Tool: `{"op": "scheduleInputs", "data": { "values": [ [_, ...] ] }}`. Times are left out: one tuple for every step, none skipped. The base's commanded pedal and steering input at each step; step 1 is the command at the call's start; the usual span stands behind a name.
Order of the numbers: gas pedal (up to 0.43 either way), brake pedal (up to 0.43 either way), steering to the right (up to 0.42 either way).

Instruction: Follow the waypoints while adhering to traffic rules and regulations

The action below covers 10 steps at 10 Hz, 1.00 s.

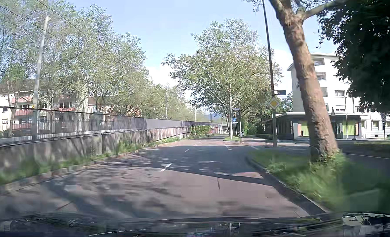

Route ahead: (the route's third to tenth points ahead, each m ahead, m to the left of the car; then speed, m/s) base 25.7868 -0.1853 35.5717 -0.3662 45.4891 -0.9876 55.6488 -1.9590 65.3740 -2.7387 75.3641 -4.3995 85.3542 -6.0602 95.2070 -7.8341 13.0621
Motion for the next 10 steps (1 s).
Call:
{"op": "scheduleInputs", "data": {
  "values": [
    [0.15, 0.0, 0.008],
    [0.15, 0.0, 0.008],
    [0.15, 0.0, 0.008],
    [0.138, 0.0, 0.01],
    [0.138, 0.0, 0.01],
    [0.138, 0.0, 0.011],
    [0.13, 0.0, 0.009],
    [0.13, 0.0, 0.008],
    [0.118, 0.0, 0.007],
    [0.118, 0.0, 0.006]
  ]
}}
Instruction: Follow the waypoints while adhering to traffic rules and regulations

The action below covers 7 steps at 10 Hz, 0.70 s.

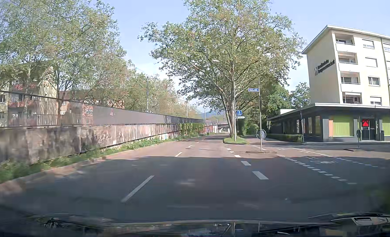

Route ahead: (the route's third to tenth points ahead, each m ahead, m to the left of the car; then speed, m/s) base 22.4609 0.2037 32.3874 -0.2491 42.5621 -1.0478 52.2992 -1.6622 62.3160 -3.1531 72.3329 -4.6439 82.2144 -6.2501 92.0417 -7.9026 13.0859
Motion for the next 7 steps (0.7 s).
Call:
{"op": "scheduleInputs", "data": {
  "values": [
    [0.118, 0.0, 0.008],
    [0.118, 0.0, 0.006],
    [0.118, 0.0, 0.005],
    [0.118, 0.0, 0.005],
    [0.118, 0.0, 0.005],
    [0.118, 0.0, 0.005],
    [0.118, 0.0, 0.008]
  ]
}}
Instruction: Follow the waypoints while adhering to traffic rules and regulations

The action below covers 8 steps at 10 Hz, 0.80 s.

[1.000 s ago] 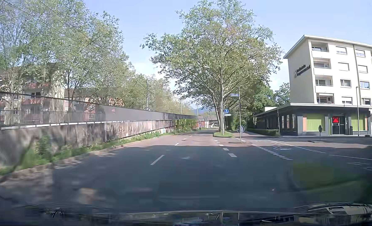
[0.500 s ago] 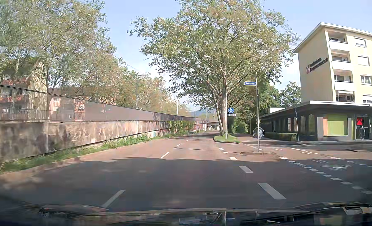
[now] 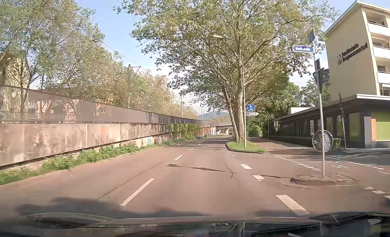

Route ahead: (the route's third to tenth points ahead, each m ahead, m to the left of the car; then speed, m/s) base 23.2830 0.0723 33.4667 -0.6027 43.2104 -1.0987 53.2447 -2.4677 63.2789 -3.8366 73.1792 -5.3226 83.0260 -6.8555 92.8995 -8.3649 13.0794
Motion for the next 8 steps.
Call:
{"op": "scheduleInputs", "data": {
  "values": [
    [0.118, 0.0, 0.011],
    [0.118, 0.0, 0.013],
    [0.118, 0.0, 0.013],
    [0.118, 0.0, 0.012],
    [0.118, 0.0, 0.011],
    [0.13, 0.0, 0.009],
    [0.13, 0.0, 0.01],
    [0.13, 0.0, 0.009]
  ]
}}
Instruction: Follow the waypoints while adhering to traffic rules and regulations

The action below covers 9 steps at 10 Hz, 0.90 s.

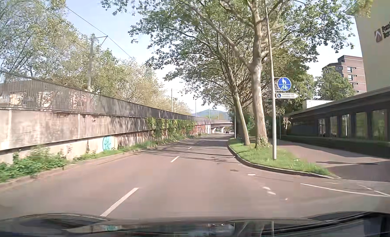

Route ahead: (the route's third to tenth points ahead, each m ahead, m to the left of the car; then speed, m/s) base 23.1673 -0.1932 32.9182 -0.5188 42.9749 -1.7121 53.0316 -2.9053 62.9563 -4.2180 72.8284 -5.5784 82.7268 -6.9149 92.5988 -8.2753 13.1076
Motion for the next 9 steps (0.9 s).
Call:
{"op": "scheduleInputs", "data": {
  "values": [
    [0.13, 0.0, 0.009],
    [0.13, 0.0, 0.01],
    [0.13, 0.0, 0.01],
    [0.13, 0.0, 0.009],
    [0.13, 0.0, 0.01],
    [0.13, 0.0, 0.011],
    [0.13, 0.0, 0.011],
    [0.13, 0.0, 0.011],
    [0.13, 0.0, 0.011]
  ]
}}
